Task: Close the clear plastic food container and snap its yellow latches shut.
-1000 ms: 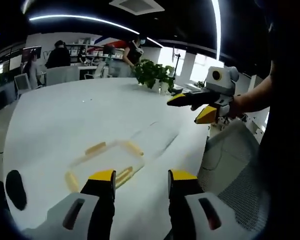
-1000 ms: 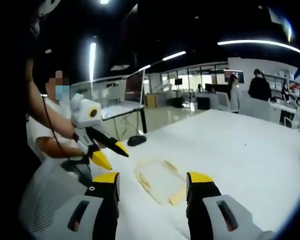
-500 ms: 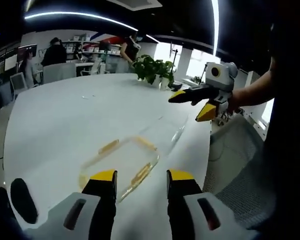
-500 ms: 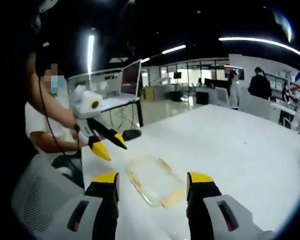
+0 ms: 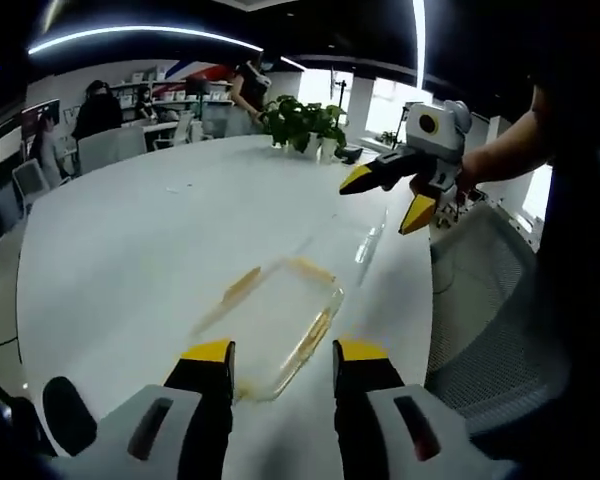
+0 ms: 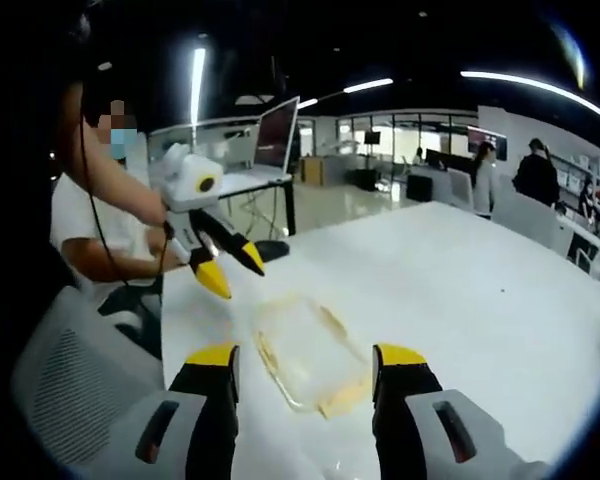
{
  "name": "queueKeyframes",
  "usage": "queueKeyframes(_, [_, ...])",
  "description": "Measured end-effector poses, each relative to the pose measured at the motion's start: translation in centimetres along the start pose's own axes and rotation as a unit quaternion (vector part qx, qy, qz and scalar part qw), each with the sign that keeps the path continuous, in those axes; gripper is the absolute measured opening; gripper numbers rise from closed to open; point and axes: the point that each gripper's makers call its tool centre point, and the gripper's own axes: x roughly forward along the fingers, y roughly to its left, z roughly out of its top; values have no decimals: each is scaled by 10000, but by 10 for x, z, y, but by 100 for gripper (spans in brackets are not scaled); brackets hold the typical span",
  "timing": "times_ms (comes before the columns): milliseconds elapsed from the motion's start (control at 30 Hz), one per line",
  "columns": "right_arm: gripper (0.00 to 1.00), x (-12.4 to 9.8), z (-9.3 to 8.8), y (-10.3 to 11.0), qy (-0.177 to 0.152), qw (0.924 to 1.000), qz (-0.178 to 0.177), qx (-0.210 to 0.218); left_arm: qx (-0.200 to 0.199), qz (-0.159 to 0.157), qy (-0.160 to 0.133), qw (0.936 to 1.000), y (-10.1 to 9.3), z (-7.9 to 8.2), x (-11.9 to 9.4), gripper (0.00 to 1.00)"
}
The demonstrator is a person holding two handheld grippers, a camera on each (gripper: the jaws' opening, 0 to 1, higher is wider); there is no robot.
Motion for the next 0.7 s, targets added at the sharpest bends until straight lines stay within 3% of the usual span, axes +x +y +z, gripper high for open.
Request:
queueKeyframes(200, [51,6,-4,-1,233,9994,79,-241,491,11,297,9984,8,-4,6,38])
queueKeyframes(500, [51,19,-19,-5,713,9941,333,-751,591,-5,571,9966,24,-13,11,38])
queueKeyframes(700, [49,27,-24,-13,874,9925,372,-774,669,-67,781,9947,31,-17,13,39])
